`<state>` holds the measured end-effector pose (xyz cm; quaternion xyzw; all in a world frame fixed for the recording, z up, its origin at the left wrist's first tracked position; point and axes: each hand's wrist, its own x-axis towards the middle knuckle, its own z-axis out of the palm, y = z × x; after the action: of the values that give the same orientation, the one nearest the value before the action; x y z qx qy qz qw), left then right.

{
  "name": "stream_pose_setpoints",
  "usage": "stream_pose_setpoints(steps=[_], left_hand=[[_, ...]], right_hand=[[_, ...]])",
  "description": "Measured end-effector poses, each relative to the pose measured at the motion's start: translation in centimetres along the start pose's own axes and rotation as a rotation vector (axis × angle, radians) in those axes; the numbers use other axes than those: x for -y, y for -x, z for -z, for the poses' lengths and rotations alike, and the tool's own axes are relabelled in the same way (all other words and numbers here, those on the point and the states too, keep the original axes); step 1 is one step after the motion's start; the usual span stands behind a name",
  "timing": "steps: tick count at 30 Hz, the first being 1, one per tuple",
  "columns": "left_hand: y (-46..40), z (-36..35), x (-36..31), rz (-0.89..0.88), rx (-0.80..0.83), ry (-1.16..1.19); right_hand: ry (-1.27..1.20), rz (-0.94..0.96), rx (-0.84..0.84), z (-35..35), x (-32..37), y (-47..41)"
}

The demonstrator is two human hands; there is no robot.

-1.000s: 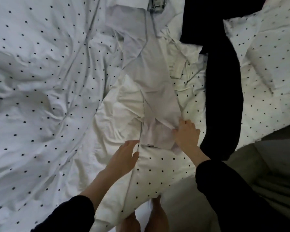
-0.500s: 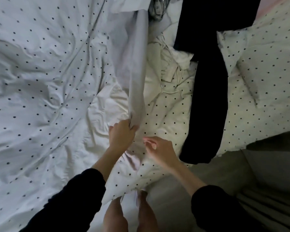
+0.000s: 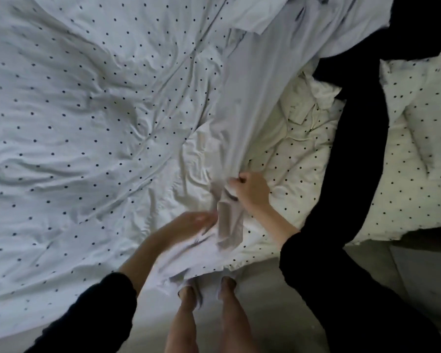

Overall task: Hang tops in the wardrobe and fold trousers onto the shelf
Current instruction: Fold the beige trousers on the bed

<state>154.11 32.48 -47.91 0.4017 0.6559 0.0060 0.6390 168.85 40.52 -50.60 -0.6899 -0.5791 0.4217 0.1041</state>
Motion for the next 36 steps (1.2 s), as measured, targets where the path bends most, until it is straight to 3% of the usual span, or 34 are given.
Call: stream_pose_setpoints(steps=[2,4,9,12,16,19,21,25,28,32,36], left_hand=[[-0.6,1.3,0.2,-0.001,-0.081,0.354],[-1.5,2.1,-0.2,-0.044,-0.205,0.377],[-3.4,0.5,-1.4,-0.151,-0.281,-0.024],[-4.4,-1.9,0.5,-0.091,-0.285,-0.336],[-4.6,-2.9,3.6,0.002,-0.373,-0.359],[-4.9,-2.6,4.9,-0.010,-0.524,-0.340],[-5.6,-1.7,5.1,0.008,-0.603,-0.348],[-9.1,0.7,5.0,0.034,-0.541,-0.376],[-10.6,0.9,5.1,0.008,-0.544,-0.273],[-8.0,0.0,6.6,-0.027,-0.655,-0.519],[-3.1,1.6,10.3,0.181,-0.725,-0.678]], right_hand=[[0.040,0.062,0.107,-1.6,-0.4,3.5],[0.132,0.133,0.230,-3.3,-1.5,6.7],[0.246,0.220,0.425,-6.3,-3.0,11.7],[0.292,0.162,0.485,-5.3,-3.6,11.3],[0.339,0.104,0.569,-3.5,-5.1,9.9],[0.394,0.077,0.510,-2.4,-6.0,8.1],[0.494,0.088,0.339,-1.5,-6.0,5.7],[0.675,0.172,0.051,-0.3,-5.1,-0.1],[0.714,0.197,0.022,-0.4,-4.5,-3.0],[0.784,0.220,0.057,-0.1,-3.7,-4.1],[0.808,0.285,0.116,-0.7,-1.4,-3.5]])
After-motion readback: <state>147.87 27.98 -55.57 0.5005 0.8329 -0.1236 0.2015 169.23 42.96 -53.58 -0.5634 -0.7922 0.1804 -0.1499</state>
